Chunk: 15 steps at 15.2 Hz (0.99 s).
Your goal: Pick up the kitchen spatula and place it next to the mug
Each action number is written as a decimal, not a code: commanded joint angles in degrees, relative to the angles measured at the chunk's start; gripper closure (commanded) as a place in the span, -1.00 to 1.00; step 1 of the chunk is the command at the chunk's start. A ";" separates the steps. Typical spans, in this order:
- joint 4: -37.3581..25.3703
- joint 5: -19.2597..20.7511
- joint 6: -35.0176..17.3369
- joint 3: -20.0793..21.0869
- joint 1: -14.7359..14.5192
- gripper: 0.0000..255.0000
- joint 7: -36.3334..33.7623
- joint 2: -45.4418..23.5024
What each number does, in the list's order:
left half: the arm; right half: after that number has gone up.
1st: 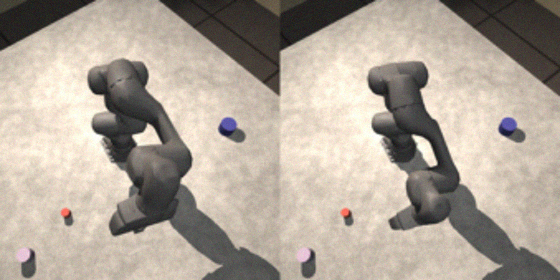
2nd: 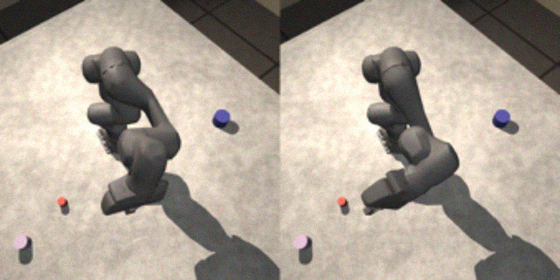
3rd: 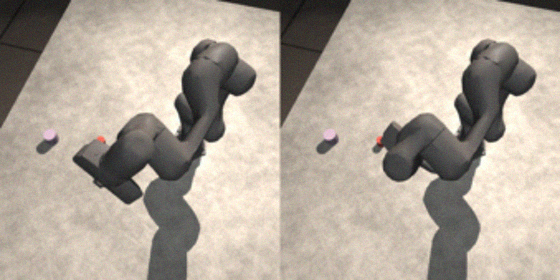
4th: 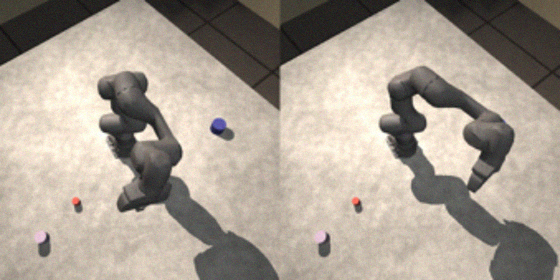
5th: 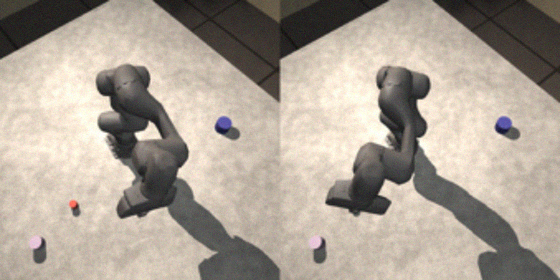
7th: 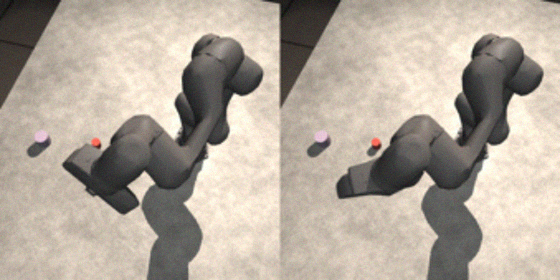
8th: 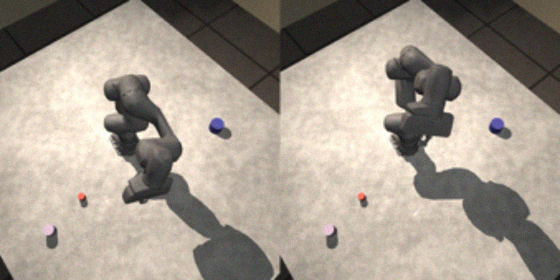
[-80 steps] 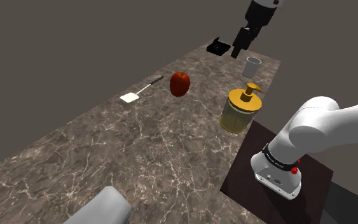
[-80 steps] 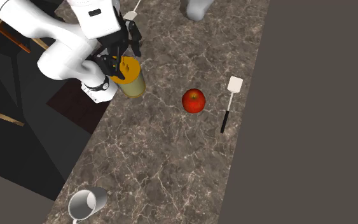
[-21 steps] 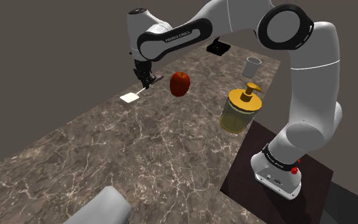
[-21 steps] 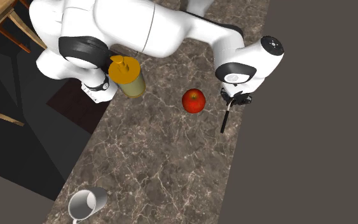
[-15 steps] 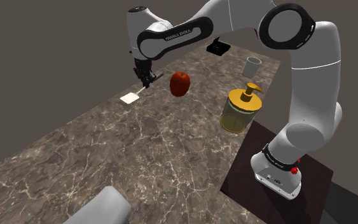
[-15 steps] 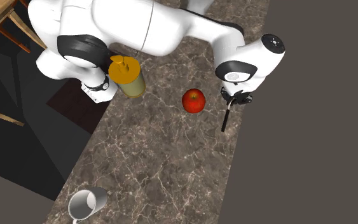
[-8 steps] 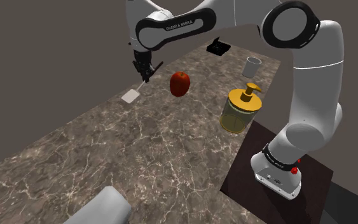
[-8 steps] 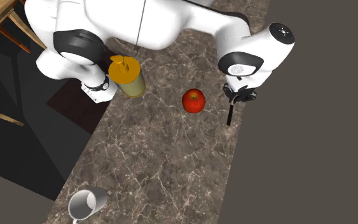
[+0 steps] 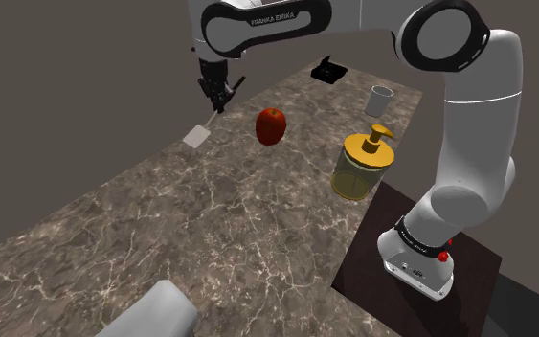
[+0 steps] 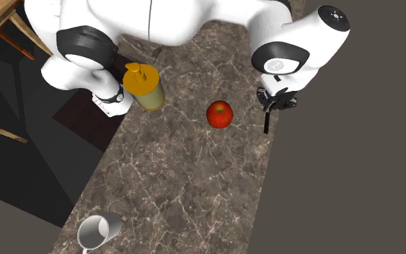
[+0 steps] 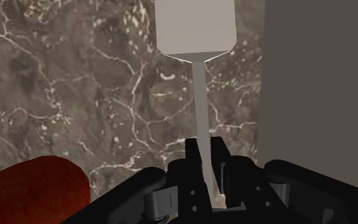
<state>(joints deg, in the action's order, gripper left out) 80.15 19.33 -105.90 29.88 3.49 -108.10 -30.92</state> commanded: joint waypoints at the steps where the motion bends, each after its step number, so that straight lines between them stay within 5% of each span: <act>1: -1.29 -0.20 1.48 0.11 -0.15 1.00 0.23 0.22; 15: -12.32 -0.67 12.15 0.44 -1.95 1.00 1.74 0.24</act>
<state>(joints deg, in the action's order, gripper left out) 68.54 18.67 -94.47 30.30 1.66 -106.45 -30.70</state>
